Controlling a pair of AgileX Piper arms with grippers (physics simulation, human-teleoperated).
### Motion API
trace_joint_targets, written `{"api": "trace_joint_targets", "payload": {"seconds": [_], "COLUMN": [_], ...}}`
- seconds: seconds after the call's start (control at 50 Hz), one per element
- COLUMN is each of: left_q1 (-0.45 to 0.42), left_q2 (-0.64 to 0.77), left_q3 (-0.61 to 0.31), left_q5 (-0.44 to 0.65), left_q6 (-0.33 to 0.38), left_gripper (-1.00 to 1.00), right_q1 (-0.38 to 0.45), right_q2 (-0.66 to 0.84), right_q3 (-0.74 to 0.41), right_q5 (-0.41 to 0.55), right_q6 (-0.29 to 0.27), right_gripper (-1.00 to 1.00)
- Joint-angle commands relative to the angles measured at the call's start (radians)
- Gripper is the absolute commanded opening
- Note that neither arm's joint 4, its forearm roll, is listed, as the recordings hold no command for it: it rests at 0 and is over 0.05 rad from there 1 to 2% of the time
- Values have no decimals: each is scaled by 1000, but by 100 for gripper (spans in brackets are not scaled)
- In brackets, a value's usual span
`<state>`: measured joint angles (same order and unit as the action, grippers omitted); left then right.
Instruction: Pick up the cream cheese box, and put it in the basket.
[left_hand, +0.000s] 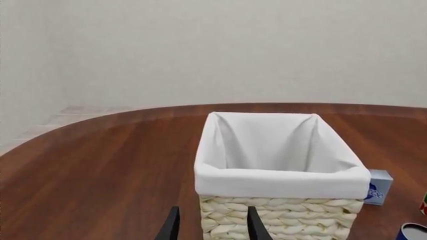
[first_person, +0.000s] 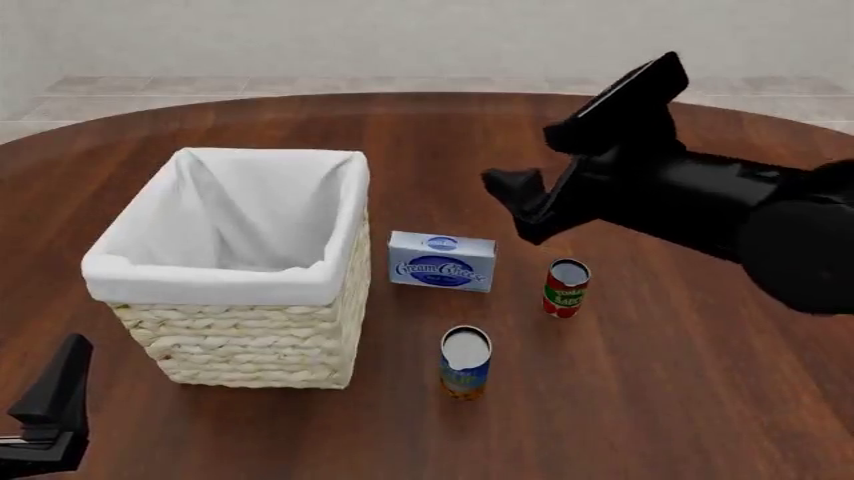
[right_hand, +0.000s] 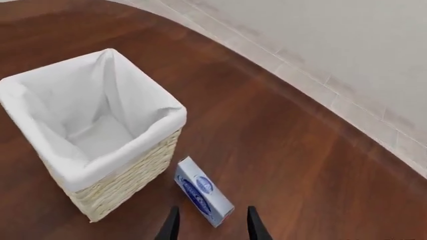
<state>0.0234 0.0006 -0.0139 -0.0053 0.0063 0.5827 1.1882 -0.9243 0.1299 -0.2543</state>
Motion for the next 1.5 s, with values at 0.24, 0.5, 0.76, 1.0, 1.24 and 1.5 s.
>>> {"api": "trace_joint_targets", "payload": {"seconds": [0.24, 0.5, 0.76, 1.0, 1.24, 1.5], "left_q1": [12, 17, 24, 40, 54, 58], "left_q2": [0, 0, 0, 0, 2, 11], "left_q3": [-4, -5, -4, 0, 5, 5], "left_q5": [-6, -4, -2, 2, 4, 3], "left_q6": [-6, -7, -3, 5, 9, 10], "left_gripper": [100, 100, 100, 100, 100, 100], "right_q1": [23, 62, 94, 41, 11, -1], "right_q2": [102, 149, 171, 268, 369, 475], "right_q3": [-125, -213, -201, -292, -374, -464], "right_q5": [183, 306, 331, 362, 382, 403], "right_q6": [-30, -68, -76, -122, -156, -181], "right_gripper": [100, 100, 100, 100, 100, 100]}}
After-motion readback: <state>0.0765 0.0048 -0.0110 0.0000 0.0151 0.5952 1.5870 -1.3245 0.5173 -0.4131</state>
